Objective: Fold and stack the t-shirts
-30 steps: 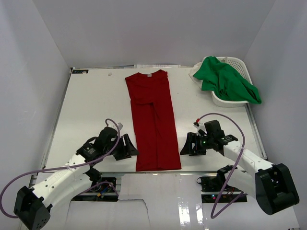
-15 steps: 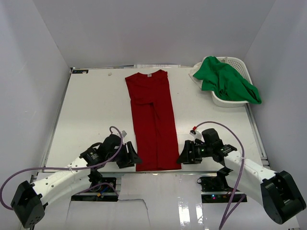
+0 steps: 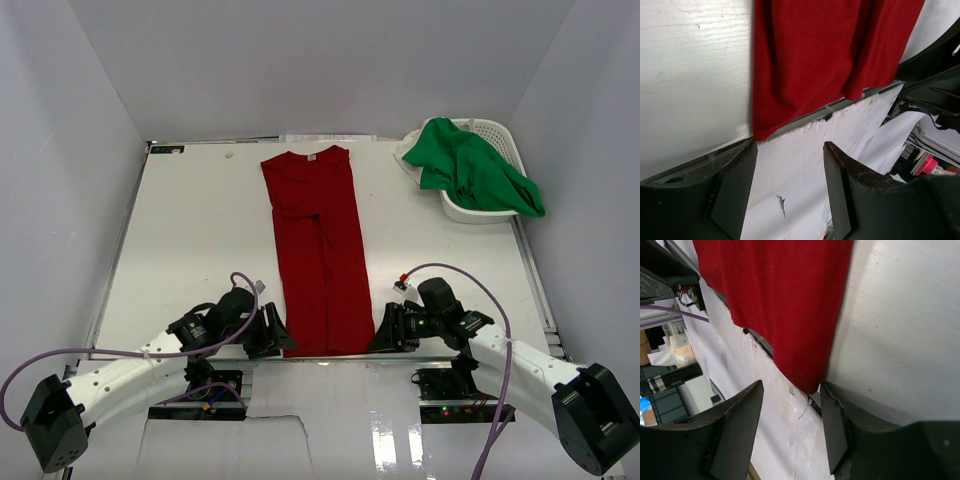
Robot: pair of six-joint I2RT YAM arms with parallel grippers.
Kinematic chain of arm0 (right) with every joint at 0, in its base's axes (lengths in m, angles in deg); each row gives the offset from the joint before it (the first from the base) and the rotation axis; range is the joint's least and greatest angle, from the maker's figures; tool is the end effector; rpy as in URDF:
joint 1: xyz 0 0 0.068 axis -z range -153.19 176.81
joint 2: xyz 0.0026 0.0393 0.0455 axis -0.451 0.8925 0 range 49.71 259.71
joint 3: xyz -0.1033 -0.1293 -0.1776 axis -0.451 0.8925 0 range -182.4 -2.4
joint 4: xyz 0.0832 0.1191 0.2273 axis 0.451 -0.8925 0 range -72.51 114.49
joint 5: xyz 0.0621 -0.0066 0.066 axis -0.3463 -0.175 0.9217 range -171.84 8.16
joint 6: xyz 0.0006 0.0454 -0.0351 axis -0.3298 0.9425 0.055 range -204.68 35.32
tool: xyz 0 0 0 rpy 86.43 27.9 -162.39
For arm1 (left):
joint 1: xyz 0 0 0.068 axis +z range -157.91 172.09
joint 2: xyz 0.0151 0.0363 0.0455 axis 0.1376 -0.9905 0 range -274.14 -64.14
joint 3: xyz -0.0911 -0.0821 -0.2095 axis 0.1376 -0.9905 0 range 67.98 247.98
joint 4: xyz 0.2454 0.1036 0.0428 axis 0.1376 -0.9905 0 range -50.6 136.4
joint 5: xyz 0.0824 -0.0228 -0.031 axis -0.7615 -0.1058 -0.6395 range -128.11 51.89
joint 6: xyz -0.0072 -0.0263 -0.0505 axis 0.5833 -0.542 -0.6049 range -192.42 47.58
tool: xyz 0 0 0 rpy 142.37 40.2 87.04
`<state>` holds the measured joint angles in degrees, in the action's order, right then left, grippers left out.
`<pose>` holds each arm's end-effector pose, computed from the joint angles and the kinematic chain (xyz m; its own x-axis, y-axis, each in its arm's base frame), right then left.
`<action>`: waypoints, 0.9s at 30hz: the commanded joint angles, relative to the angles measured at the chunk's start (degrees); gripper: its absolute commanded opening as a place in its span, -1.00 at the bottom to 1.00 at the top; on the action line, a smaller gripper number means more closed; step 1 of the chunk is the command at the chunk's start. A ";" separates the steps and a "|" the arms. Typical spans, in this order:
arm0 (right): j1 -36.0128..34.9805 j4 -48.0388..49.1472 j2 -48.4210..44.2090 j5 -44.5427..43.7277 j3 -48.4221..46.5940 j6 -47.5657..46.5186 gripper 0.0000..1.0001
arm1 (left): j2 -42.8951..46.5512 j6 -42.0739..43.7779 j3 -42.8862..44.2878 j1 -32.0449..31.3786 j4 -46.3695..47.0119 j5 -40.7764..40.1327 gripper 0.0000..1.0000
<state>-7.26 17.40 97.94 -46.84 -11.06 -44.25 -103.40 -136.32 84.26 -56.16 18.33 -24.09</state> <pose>0.1298 0.1159 0.0937 -0.9676 -0.0131 -0.2521 -0.2070 0.6127 0.7627 0.1046 -0.1319 0.1286 -0.9689 -0.2229 -0.1074 -0.1020 0.7554 -0.6473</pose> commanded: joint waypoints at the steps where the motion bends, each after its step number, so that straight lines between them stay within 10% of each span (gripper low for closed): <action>1: -1.00 2.25 1.60 -1.17 1.90 1.15 0.11 | 0.24 -1.58 -0.71 -0.53 0.04 -1.28 0.32; 8: -1.44 5.16 4.50 -1.52 2.08 1.41 -0.07 | 1.03 -2.02 -1.42 -0.62 -0.75 -1.89 0.33; 14: -1.44 4.11 5.04 -2.22 1.02 0.88 -0.80 | 0.42 -2.20 -2.38 -0.62 -0.49 -1.89 0.33; 27: -1.53 3.14 4.24 -2.04 0.40 0.62 -0.85 | -5.64 -2.19 -4.58 -0.79 6.27 -2.16 0.24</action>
<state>-8.52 21.33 102.90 -48.74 -9.99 -43.07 -107.88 -138.05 81.33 -56.53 23.66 -24.79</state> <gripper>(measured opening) 0.081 0.622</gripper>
